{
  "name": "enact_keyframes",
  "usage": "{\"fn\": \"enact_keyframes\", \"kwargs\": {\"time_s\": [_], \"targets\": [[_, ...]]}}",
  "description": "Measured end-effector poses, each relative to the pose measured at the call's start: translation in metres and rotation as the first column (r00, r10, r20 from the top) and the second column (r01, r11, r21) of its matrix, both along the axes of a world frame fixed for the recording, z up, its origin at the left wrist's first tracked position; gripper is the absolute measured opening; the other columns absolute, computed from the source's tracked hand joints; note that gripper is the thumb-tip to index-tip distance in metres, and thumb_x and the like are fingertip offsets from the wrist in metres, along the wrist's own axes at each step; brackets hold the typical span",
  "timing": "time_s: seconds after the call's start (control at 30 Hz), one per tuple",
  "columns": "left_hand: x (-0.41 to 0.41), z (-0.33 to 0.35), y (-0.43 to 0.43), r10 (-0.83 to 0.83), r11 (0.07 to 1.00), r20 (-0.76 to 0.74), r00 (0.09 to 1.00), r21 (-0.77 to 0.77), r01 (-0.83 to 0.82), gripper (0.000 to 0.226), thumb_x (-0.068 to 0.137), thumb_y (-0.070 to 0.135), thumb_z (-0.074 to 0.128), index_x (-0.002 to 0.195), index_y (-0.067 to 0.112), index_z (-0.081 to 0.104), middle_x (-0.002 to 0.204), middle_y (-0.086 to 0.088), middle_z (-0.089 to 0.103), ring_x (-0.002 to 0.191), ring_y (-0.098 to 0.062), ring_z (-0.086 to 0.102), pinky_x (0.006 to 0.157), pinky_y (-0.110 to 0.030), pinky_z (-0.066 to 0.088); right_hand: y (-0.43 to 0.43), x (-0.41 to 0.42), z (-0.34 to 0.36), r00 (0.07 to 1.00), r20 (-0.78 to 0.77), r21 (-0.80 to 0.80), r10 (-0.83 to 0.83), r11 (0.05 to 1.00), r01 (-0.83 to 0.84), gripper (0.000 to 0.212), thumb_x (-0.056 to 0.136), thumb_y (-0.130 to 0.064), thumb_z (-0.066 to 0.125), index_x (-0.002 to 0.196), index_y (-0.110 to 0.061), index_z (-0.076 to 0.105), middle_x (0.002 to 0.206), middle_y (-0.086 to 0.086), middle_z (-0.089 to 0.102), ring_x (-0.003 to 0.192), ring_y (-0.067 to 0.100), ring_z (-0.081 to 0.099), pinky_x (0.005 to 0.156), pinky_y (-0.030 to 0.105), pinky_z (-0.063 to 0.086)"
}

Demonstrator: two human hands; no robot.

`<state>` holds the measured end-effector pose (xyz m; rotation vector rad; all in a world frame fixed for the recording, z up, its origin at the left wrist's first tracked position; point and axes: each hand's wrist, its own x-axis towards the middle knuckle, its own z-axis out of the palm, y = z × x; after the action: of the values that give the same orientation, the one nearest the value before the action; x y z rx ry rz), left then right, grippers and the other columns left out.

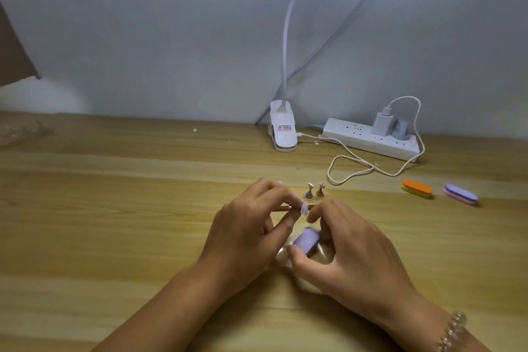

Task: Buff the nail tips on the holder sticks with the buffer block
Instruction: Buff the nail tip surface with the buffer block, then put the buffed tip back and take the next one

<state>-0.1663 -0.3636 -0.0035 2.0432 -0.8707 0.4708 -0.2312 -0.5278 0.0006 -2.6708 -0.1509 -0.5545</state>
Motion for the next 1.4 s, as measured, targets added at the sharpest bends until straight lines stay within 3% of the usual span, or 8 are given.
{"fn": "enact_keyframes", "kwargs": {"time_s": [0.17,0.27,0.4,0.63,0.77,0.9,1.1,1.4], "targets": [[-0.001,0.001,0.000,-0.020,1.000,-0.021,1.000,-0.002,0.020,0.008,0.088,0.031,0.066,0.095,0.034,0.063,0.094,0.018,0.061,0.045,-0.010,0.057,0.058,-0.034,0.051,-0.002,0.001,0.004,0.987,0.146,0.142,0.065,0.986,-0.086,0.032,0.077,-0.051,0.064,0.101,-0.032,0.055,0.090,-0.019,0.050,0.072,-0.003,0.048,0.063,0.028,0.043],[-0.002,0.001,0.001,-0.003,1.000,-0.010,1.000,0.026,0.004,0.007,0.086,0.033,0.066,0.093,0.032,0.064,0.086,0.024,0.060,0.047,-0.007,0.056,0.054,-0.027,0.044,0.000,0.002,0.004,0.974,0.213,0.153,0.074,0.982,-0.108,0.021,0.080,-0.035,0.067,0.098,-0.027,0.058,0.090,-0.016,0.052,0.066,0.004,0.051,0.059,0.037,0.049],[-0.003,0.003,0.000,0.006,0.998,0.004,1.000,0.056,-0.006,0.013,0.086,0.041,0.062,0.093,0.031,0.063,0.079,0.033,0.053,0.049,-0.006,0.055,0.053,-0.022,0.037,-0.002,0.004,0.004,0.970,0.234,0.194,0.067,0.974,-0.114,0.014,0.082,-0.033,0.065,0.095,-0.029,0.061,0.086,-0.018,0.053,0.062,0.011,0.053,0.056,0.034,0.047],[-0.004,0.003,0.000,0.156,0.981,0.115,0.981,0.095,-0.168,0.023,0.081,0.034,0.064,0.100,0.035,0.053,0.096,0.018,0.051,0.064,-0.006,0.054,0.052,-0.026,0.046,-0.004,0.004,0.002,0.964,0.264,0.214,0.025,0.973,-0.083,0.025,0.080,-0.015,0.078,0.095,-0.026,0.061,0.090,-0.018,0.053,0.065,0.009,0.053,0.055,0.037,0.048],[0.006,-0.001,0.004,0.385,0.917,-0.011,0.923,0.118,-0.382,0.045,0.077,0.027,0.072,0.117,0.031,0.050,0.110,0.015,0.048,0.098,-0.011,0.052,0.083,-0.029,0.041,-0.006,0.006,0.002,0.967,0.251,0.279,-0.051,0.960,-0.022,0.025,0.078,-0.015,0.077,0.095,-0.027,0.063,0.094,-0.018,0.054,0.074,0.008,0.053,0.062,0.044,0.050],[0.016,-0.006,0.007,0.423,0.897,-0.223,0.879,0.243,-0.370,0.056,0.084,0.043,0.067,0.131,0.035,0.038,0.129,0.022,0.051,0.125,-0.009,0.044,0.104,-0.030,0.026,-0.009,0.007,0.002,0.974,0.202,0.328,-0.104,0.944,0.033,0.023,0.078,-0.016,0.076,0.097,-0.025,0.067,0.100,-0.010,0.053,0.090,0.012,0.055,0.080,0.048,0.049],[0.016,-0.007,0.007,0.371,0.920,-0.230,0.899,0.222,-0.323,0.049,0.079,0.040,0.071,0.122,0.036,0.048,0.108,0.024,0.054,0.113,-0.006,0.050,0.097,-0.027,0.029,-0.009,0.006,0.001,0.972,0.181,0.266,-0.150,0.959,0.099,0.021,0.077,-0.023,0.075,0.096,-0.029,0.069,0.109,-0.004,0.049,0.108,0.017,0.048,0.093,0.045,0.043],[0.008,-0.003,0.005,0.170,0.965,-0.147,0.974,0.224,-0.135,0.041,0.074,0.036,0.070,0.113,0.038,0.058,0.104,0.022,0.047,0.101,0.001,0.046,0.095,-0.029,0.043,-0.010,0.007,-0.001,0.967,0.187,0.238,-0.176,0.963,0.129,0.020,0.075,-0.029,0.073,0.094,-0.034,0.068,0.115,-0.008,0.041,0.112,0.017,0.040,0.095,0.038,0.037]]}}
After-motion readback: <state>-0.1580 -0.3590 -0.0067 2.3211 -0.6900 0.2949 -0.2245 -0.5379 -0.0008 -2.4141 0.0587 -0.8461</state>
